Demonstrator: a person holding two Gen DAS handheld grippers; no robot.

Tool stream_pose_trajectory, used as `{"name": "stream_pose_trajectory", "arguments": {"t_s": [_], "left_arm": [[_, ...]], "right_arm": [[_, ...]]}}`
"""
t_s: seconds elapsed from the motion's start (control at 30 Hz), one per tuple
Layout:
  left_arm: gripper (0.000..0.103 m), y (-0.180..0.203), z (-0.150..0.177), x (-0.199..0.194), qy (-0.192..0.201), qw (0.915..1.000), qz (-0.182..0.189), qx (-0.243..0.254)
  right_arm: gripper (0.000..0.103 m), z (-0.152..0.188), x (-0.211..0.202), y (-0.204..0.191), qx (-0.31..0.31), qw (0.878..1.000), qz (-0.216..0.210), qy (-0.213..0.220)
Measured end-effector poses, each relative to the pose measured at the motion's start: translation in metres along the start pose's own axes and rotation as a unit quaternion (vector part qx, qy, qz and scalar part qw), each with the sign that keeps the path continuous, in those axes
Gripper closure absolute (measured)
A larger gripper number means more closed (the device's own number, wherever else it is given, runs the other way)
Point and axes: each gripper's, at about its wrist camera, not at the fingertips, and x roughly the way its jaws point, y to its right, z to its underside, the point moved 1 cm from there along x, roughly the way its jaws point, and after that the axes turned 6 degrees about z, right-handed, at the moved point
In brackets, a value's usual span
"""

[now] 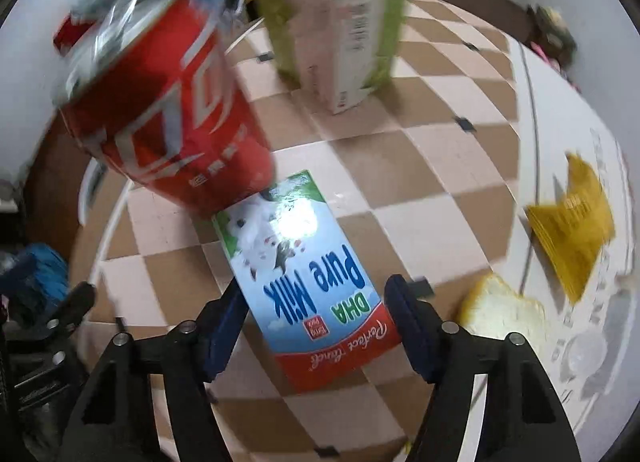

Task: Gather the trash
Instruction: 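Grasp the red Coca-Cola can with left tool while right tool grasps the milk carton, then carry the can and milk carton over the bin and release both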

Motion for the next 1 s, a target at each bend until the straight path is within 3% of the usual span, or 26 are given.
{"name": "stream_pose_trajectory", "arguments": {"t_s": [0.13,0.23,0.5,0.57,0.6,0.63,0.67,1.0], "left_arm": [[0.001,0.030,-0.023,-0.022,0.039,0.9984,0.038,0.016],[0.001,0.055,-0.041,-0.022,0.043,0.9967,0.059,0.034],[0.001,0.092,-0.077,-0.002,0.040,0.9953,0.066,0.058],[0.005,0.096,-0.084,0.003,0.041,0.9953,0.063,0.061],[0.016,0.096,-0.087,0.004,0.041,0.9953,0.063,0.062],[0.032,0.097,-0.089,0.005,0.042,0.9953,0.062,0.061],[0.040,0.098,-0.090,0.005,0.042,0.9952,0.064,0.061],[0.041,0.088,-0.090,-0.031,0.091,0.9919,0.055,0.068]], "right_arm": [[0.035,0.000,-0.020,0.040,0.060,0.998,0.007,0.031],[0.036,-0.009,-0.031,0.065,0.089,0.995,0.023,0.047],[0.038,-0.027,-0.037,0.098,0.137,0.988,0.026,0.060],[0.038,-0.034,-0.038,0.105,0.139,0.988,0.024,0.062],[0.038,-0.034,-0.038,0.108,0.140,0.988,0.024,0.064],[0.038,-0.028,-0.045,0.103,0.141,0.988,0.024,0.066],[0.038,-0.030,-0.045,0.104,0.141,0.988,0.023,0.067],[0.040,-0.027,-0.071,0.097,0.136,0.987,0.018,0.088]]}}
